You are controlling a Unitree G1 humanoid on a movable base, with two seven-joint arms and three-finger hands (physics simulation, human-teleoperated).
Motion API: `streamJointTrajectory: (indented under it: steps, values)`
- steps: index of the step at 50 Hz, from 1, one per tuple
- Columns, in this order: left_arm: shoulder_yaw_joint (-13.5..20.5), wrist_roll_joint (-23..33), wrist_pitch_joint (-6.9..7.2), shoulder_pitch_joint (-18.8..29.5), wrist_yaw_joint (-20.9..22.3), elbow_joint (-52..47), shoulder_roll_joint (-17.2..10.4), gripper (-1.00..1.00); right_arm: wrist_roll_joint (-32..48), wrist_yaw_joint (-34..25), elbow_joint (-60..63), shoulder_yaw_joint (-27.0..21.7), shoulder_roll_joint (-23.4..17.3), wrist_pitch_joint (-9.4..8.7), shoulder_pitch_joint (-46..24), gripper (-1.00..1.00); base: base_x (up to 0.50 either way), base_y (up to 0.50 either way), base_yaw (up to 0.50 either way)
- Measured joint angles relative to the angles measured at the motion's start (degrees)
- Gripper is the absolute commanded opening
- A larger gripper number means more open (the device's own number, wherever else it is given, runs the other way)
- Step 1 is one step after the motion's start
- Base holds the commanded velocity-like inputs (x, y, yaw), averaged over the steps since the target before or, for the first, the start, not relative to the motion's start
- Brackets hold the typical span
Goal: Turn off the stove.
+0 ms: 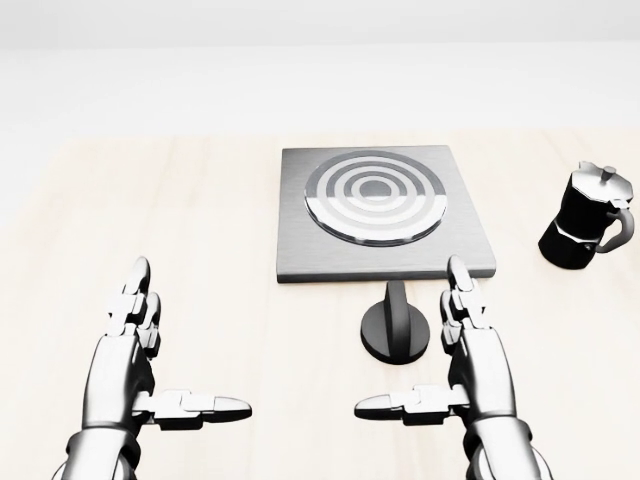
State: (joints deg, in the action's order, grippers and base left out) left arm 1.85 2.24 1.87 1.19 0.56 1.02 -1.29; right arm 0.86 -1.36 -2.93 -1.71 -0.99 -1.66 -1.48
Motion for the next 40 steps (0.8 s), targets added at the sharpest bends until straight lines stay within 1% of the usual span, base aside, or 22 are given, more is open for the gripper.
streamJointTrajectory:
  steps: [7,21,22,23,26,40]
  values:
    - [0.0,0.0,0.54,0.1,-0.1,-0.1,0.0,1.0,-0.2,0.2,-0.3,0.1,0.0,-0.27,-0.3,1.0,0.0,0.0,0.0]
    - [0.0,0.0,0.84,0.2,-0.2,0.0,0.0,1.0,-0.4,0.3,-0.2,0.1,0.0,-0.63,-0.5,1.0,0.0,0.0,0.0]
    - [0.2,-0.2,1.52,0.5,-0.2,0.0,0.0,1.0,-0.6,0.3,-0.3,0.0,0.0,-0.67,-0.5,1.0,0.0,0.0,0.0]
    - [0.2,-0.2,1.51,0.5,-0.3,0.0,-0.1,1.0,-0.6,0.3,-0.3,0.1,0.0,-0.68,-0.5,1.0,0.0,0.0,0.0]
    - [0.1,-0.2,1.4,0.4,-0.3,0.0,-0.1,1.0,-0.6,0.3,-0.5,0.1,0.0,-0.58,-0.6,1.0,0.0,0.0,0.0]
    - [0.1,-0.1,1.95,0.0,0.0,-1.1,-0.1,1.0,-2.3,-0.2,-4.0,-0.2,0.1,-0.07,-1.8,1.0,0.0,0.0,0.0]
